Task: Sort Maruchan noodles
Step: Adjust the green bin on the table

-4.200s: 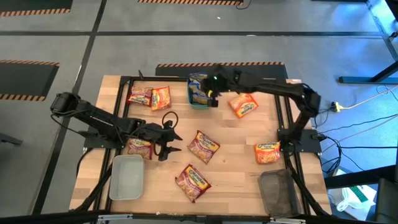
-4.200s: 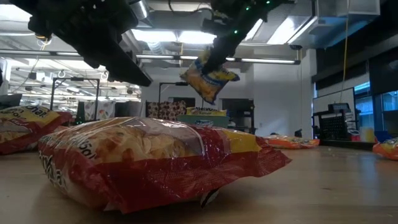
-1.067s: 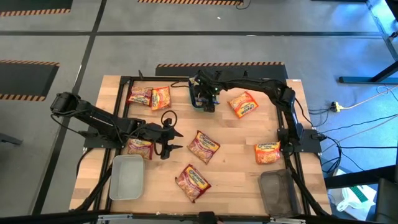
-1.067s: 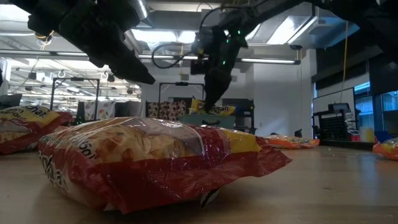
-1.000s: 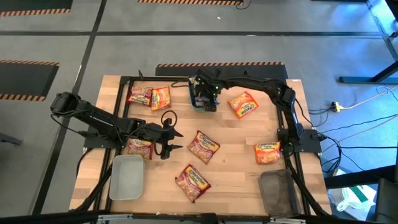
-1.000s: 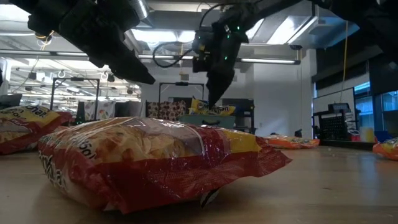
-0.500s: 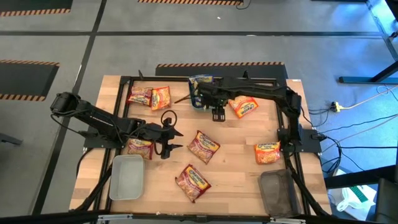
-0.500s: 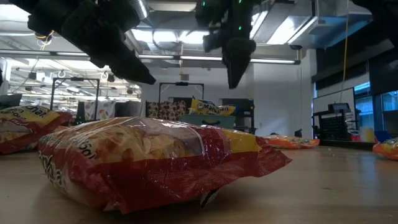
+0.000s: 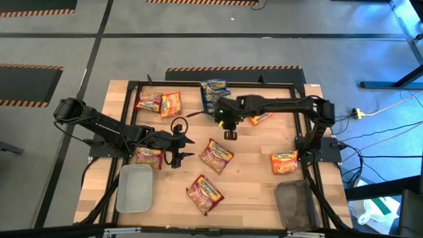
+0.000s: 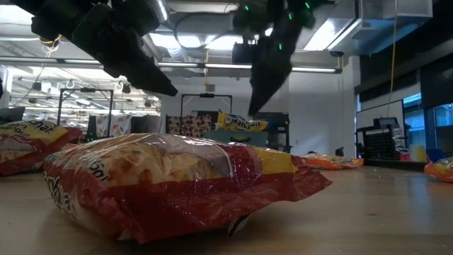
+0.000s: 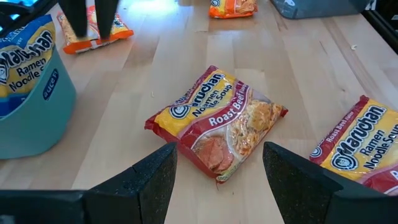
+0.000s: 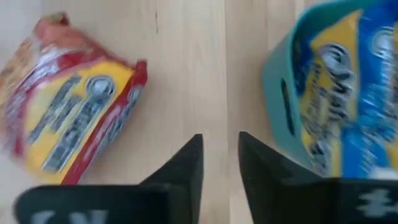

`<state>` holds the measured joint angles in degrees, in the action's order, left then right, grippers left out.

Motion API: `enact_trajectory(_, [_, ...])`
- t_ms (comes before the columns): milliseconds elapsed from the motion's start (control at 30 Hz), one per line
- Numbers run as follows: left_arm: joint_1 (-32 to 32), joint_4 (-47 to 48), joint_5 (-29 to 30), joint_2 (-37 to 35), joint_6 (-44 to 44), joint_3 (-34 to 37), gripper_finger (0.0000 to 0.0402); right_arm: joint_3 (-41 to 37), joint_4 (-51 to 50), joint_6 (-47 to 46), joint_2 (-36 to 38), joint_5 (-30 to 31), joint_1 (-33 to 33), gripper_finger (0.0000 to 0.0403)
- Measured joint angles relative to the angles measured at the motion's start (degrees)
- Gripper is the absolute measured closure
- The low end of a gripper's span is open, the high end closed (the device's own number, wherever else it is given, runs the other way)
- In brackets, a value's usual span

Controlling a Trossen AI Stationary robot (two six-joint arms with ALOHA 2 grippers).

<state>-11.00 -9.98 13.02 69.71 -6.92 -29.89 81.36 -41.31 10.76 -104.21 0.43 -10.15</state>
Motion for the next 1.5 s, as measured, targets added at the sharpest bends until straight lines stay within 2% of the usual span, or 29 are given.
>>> enact_trajectory(100, [0.0,0.0,0.0,0.0,0.0,0.0,0.0169,-8.5,11.2,0.0,0.4,0.0,0.0,0.0355])
enact_trajectory(233, [0.0,0.0,0.0,0.0,0.0,0.0,0.0169,-15.2,22.5,0.1,0.5,0.0,0.0,0.0392])
enact_trajectory(433, [0.0,0.0,0.0,0.0,0.0,0.0,0.0169,-19.3,32.5,1.6,0.4,0.9,0.0,0.0394])
enact_trajectory(567, [0.0,0.0,0.0,0.0,-0.1,0.0,0.0169,-20.5,38.8,3.0,-2.0,1.5,0.0,0.0398])
enact_trajectory(667, [0.0,0.0,0.0,0.0,-0.3,0.0,0.0169,-20.5,43.7,3.8,-3.7,4.4,-0.1,0.0402])
enact_trajectory(933, [0.0,0.0,0.0,0.0,-0.3,0.0,0.0169,-20.5,50.4,6.2,-5.7,6.5,-1.3,0.0402])
enact_trajectory(1267, [0.0,-0.1,0.0,0.0,0.0,0.0,0.0169,-20.5,54.0,6.2,-6.4,4.1,-5.0,0.0402])
enact_trajectory(1500, [0.0,-0.6,0.0,0.0,-0.1,0.0,0.0169,-19.6,60.6,6.3,-9.7,2.5,-5.6,0.0402])
